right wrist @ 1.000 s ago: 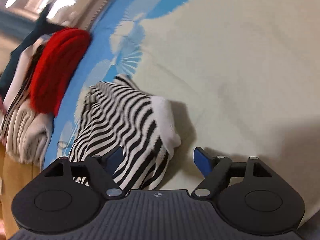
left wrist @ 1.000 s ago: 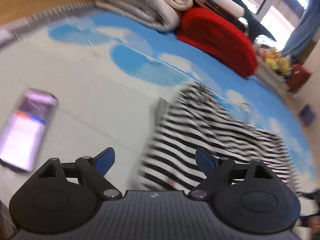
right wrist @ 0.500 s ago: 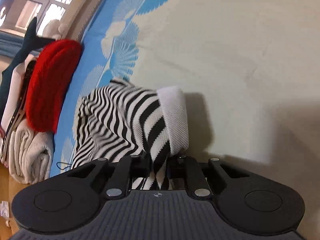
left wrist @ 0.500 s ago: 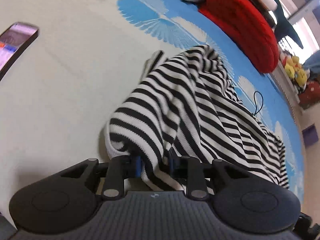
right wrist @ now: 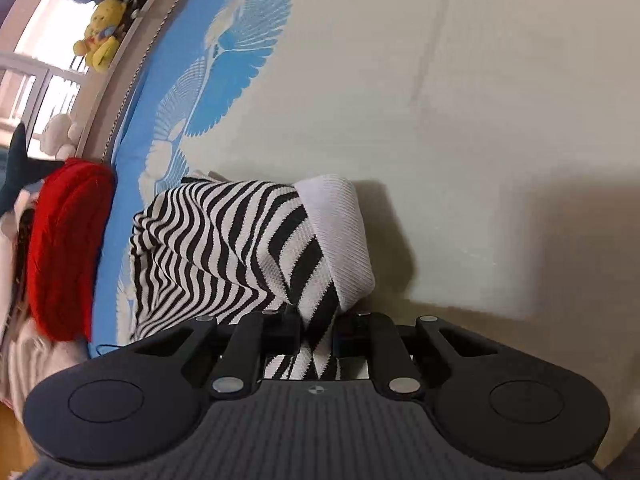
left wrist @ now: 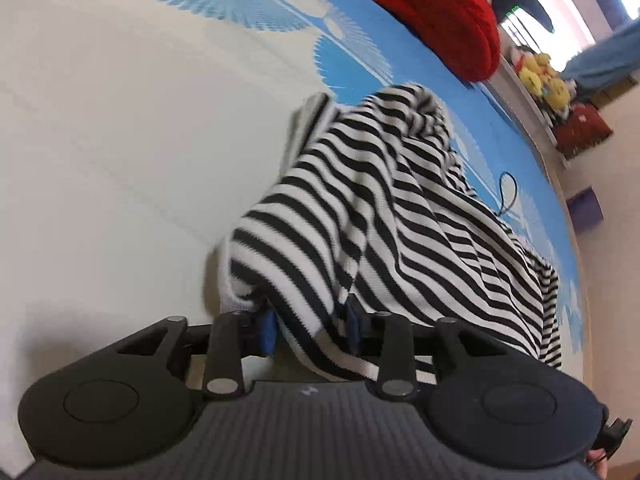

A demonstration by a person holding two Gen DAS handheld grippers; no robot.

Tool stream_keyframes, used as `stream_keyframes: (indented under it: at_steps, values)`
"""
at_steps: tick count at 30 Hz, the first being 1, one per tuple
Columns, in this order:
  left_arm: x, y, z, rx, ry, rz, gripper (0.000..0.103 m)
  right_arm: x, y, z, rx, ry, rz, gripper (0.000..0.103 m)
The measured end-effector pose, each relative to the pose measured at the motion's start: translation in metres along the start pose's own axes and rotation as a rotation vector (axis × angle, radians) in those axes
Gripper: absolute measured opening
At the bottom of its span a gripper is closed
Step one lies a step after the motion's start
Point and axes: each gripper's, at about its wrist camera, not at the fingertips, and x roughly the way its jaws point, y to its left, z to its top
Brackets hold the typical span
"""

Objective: Fold small clothes

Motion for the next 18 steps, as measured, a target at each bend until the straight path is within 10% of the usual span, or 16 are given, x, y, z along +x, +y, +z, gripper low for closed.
stream_keyframes:
  at_steps: [5,9,13,18]
  values:
    - [-0.014,0.019,0.01,-0.036,-0.023,0.054,0.053,0.004,0.012,-0.005,-0.024,-0.039,-0.048,0.014]
    - [-0.025,0.022,0.022,-0.016,-0.071,0.083,0.079,-0.005,0.039,-0.022,-0.157,-0.133,-0.102,0.014]
    - [-0.028,0.023,0.03,-0.049,-0.084,0.088,0.083,-0.036,0.118,-0.074,-0.528,-0.367,-0.073,0.014]
    - [-0.021,0.034,0.031,-0.126,-0.038,0.102,0.082,-0.062,0.216,-0.238,-1.255,-0.583,0.121,0.014]
